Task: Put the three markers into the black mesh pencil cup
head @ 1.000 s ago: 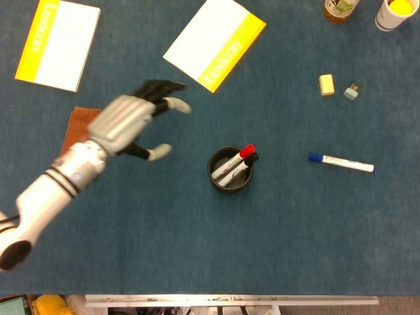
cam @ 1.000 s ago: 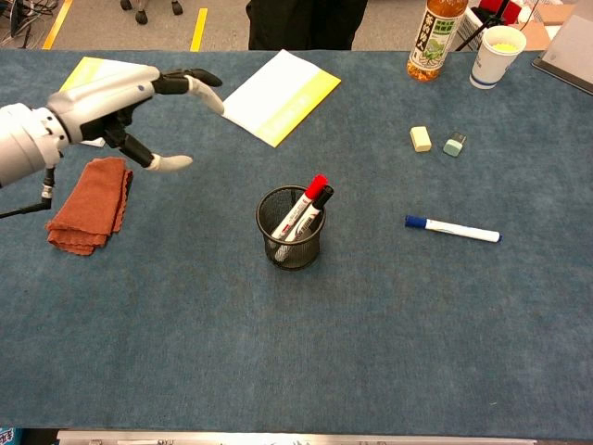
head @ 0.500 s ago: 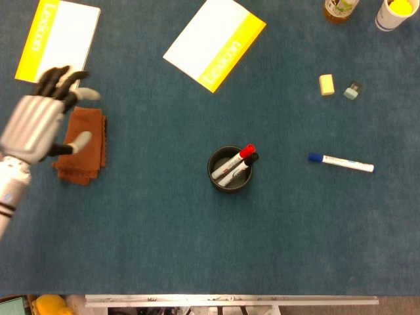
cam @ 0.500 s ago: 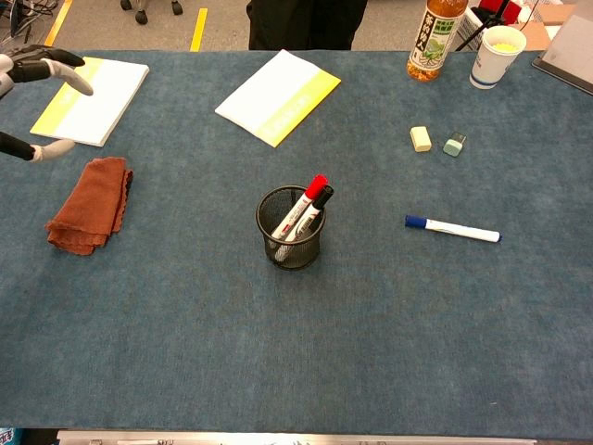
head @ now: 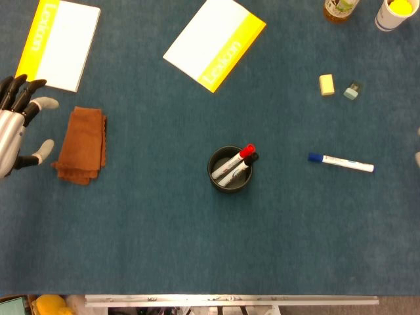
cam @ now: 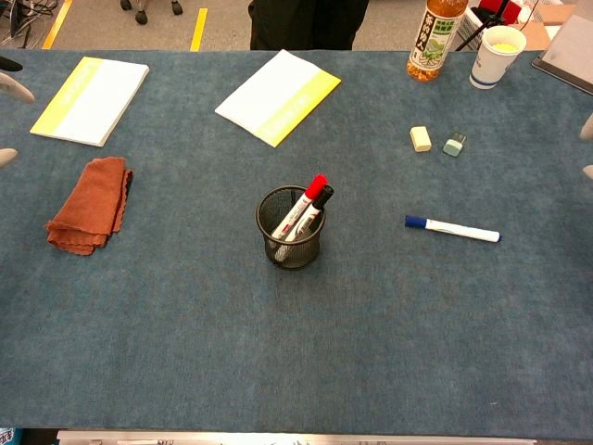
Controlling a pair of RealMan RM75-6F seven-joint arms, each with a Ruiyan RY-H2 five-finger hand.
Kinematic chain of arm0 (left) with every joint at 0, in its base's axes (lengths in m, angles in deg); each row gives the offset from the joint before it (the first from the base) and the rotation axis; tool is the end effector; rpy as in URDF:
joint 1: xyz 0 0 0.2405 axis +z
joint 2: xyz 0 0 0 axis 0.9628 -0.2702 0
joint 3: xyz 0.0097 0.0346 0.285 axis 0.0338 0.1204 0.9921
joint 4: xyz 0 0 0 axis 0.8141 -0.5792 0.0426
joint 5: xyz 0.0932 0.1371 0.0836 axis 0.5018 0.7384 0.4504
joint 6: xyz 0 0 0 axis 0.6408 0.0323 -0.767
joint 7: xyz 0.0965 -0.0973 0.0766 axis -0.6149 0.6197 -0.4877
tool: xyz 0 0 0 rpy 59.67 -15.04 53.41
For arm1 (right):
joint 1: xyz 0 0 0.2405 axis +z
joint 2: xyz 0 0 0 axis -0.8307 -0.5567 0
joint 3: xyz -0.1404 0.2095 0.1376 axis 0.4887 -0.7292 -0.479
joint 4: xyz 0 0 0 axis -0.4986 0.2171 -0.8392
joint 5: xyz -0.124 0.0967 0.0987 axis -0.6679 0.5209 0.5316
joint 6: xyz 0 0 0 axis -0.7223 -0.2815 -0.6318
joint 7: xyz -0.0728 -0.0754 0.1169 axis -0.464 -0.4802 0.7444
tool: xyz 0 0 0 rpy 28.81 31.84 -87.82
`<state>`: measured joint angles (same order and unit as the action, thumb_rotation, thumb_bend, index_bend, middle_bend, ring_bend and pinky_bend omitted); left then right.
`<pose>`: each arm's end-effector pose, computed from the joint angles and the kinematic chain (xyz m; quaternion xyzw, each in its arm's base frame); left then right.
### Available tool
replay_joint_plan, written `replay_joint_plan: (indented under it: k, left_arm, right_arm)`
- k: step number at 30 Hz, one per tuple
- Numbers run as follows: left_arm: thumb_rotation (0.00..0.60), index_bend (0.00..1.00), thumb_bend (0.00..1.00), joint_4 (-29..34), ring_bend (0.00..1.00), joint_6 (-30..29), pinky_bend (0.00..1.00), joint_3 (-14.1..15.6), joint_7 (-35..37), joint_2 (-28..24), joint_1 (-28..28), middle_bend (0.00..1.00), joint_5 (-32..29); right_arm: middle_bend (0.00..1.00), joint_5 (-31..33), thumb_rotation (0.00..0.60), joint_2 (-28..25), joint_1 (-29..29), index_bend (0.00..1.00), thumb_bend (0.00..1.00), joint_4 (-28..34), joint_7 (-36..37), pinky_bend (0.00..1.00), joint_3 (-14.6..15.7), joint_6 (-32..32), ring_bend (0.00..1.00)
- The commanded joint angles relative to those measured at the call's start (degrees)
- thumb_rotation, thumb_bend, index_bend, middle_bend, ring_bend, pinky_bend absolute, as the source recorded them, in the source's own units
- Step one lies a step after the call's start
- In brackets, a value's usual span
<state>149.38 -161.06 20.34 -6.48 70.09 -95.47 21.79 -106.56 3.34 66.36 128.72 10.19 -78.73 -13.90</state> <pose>-0.2856 0.2703 0.1708 -0.6665 -0.3934 -0.4040 0.4877 -0.2745 -0.2195 0.1584 0.6118 -0.4357 0.3339 0.5695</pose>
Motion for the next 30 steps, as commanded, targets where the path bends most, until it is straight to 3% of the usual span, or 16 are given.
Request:
replay_joint_plan:
  k: [1, 13, 30]
  left_arm:
    - [0.600, 0.29, 0.27, 0.07, 0.00, 0.05, 0.00, 0.06, 0.15, -0.20, 0.26, 0.12, 0.31]
    - [0.600, 0.29, 0.27, 0.97, 0.00, 0.61, 0.00, -0.12, 0.05, -0.96, 1.30, 0.12, 1.29]
    - [0.600, 0.29, 0.27, 1.67, 0.00, 1.59, 0.00, -0.28, -0.24, -1.52, 2.25, 0.12, 1.96]
  right_arm:
    - [0.17, 0.75, 0.600, 1.04, 1.15, 0.48, 0.20, -0.09, -1.46, 0.05, 0.36, 1.45, 0.00]
    - [0.17, 3.52, 0.600, 5.05, 7.07, 0.50, 0.17, -2.78, -5.98, 0.05, 2.08, 10.67, 0.00]
    - [0.17, 8.95, 0.600, 10.43, 14.22, 0.51, 0.20, -10.81, -11.73, 0.05, 2.12, 17.42, 0.00]
